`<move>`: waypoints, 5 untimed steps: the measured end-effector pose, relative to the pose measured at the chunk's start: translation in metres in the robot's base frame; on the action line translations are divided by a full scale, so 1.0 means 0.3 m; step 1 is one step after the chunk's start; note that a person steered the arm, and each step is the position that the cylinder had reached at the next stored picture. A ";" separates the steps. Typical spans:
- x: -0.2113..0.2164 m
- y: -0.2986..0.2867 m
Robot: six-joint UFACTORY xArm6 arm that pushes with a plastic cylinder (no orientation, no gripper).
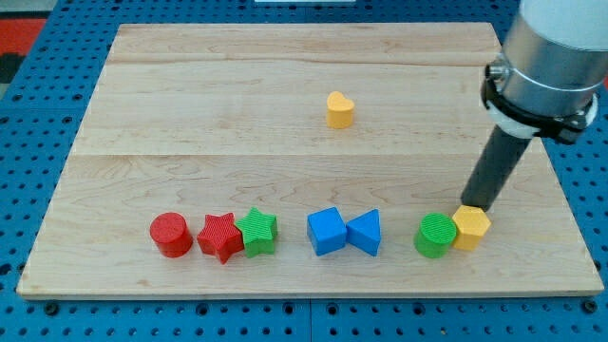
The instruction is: Slightly adjust the yellow star near green circle
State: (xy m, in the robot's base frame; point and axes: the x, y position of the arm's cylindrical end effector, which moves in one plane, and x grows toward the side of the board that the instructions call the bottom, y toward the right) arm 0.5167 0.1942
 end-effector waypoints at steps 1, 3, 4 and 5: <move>0.008 0.069; 0.014 -0.145; 0.016 -0.171; 0.038 -0.129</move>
State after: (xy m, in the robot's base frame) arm 0.5282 0.1556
